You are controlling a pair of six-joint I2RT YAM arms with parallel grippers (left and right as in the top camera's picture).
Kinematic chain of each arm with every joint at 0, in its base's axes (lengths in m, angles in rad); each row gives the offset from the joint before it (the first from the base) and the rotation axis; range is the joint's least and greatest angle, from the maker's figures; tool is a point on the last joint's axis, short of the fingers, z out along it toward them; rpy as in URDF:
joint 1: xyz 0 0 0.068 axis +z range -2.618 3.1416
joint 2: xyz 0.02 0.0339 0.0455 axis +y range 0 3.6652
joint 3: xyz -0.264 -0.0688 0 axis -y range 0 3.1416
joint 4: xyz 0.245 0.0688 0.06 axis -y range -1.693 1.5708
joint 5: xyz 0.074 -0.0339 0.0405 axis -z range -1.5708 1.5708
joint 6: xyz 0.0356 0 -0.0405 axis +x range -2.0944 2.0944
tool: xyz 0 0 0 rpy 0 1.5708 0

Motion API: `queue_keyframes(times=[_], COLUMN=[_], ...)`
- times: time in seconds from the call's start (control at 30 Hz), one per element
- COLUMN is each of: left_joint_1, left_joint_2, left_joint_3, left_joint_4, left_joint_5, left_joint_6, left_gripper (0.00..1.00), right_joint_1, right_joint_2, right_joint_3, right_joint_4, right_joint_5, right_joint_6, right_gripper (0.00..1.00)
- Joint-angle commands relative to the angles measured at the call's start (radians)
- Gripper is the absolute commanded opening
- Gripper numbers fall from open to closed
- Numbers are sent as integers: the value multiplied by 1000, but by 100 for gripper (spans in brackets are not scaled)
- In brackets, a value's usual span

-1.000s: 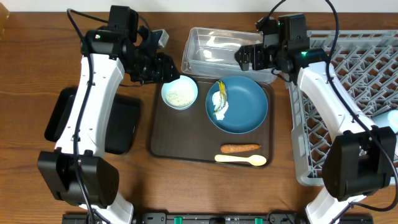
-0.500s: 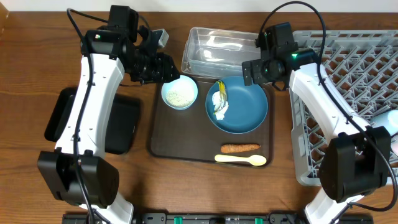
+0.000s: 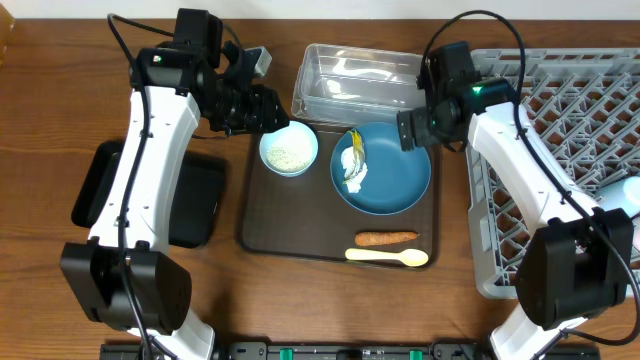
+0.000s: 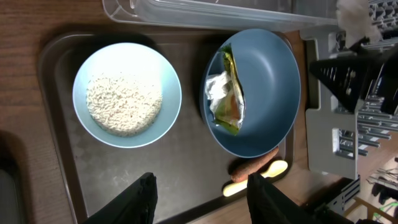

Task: Sort waste into correct bins and load items into the dishwasher rack

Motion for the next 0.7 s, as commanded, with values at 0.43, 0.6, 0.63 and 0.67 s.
queue_keyframes(times=[0.43,0.6,0.63,0.67], left_joint_1=[2,2,1,1], left_joint_2=[-19,-19,-19,-19], left_joint_3=[-4,-4,-4,-4], left_joint_4=[-5,-5,-5,-4], left_joint_5=[0,0,0,6], left_joint_6=[-1,-1,-1,-1], left_gripper=[50,59,60,62], right_joint_1=[10,10,10,10], right_joint_2=[-58,-114,-121,-127], right_joint_3=[18,18,18,18], right_joint_4=[68,93,93,92], right_joint_5=[-472,-777,-798,-816], right_joint_6=[-255,-406,-414,-418], right_gripper=[99,99,99,99])
